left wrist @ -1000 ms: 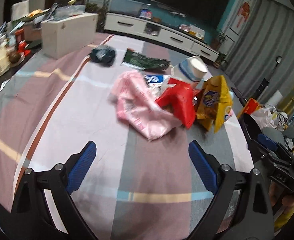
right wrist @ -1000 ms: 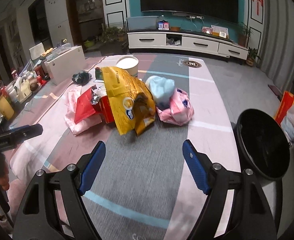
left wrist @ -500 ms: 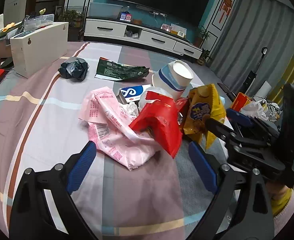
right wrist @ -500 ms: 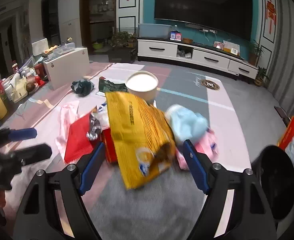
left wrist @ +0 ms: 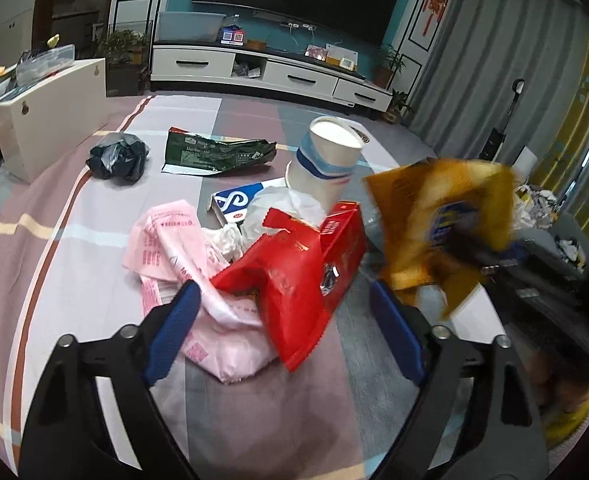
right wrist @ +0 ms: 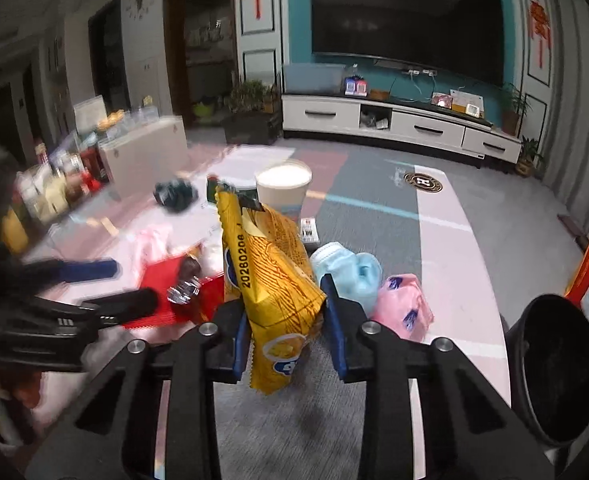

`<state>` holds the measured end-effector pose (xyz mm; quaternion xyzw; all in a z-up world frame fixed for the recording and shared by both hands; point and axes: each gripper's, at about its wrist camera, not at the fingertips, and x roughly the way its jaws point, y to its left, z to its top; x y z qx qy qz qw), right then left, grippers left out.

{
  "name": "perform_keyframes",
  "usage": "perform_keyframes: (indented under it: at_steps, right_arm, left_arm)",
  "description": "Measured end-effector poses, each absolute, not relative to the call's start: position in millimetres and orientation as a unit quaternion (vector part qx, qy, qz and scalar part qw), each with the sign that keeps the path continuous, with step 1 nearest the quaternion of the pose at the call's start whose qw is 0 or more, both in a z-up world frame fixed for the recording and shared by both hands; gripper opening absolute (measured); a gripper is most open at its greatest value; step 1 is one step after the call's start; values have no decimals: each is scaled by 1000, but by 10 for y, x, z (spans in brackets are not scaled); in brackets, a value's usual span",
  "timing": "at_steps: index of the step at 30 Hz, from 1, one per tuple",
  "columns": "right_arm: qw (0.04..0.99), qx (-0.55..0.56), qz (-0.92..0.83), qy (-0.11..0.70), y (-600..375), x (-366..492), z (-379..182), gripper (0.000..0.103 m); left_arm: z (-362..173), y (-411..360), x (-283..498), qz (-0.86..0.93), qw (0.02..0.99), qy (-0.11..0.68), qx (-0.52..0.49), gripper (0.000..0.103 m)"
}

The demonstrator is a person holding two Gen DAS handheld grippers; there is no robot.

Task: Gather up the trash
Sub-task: 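Grasp the red snack bag with the left tool while the right tool grasps the yellow bag, then carry both bags over the black bin and release them inside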

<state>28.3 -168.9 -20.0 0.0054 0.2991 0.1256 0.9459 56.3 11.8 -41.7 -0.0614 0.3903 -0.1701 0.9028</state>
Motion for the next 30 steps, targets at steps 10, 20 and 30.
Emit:
perform_keyframes:
  at_steps: [10, 20, 30]
  right_arm:
    - [948, 56, 122, 288, -2019, 3, -24, 33]
    - [947, 72, 132, 284, -2095, -120, 34, 33]
    - [953, 96, 121, 262, -2295, -296, 158, 33]
  left_arm:
    - [-599, -29, 758, -157, 898, 411, -21, 51]
    - [-349, 32, 496, -177, 906, 382, -40, 32]
    - [184, -41, 109, -228, 909, 341, -72, 32]
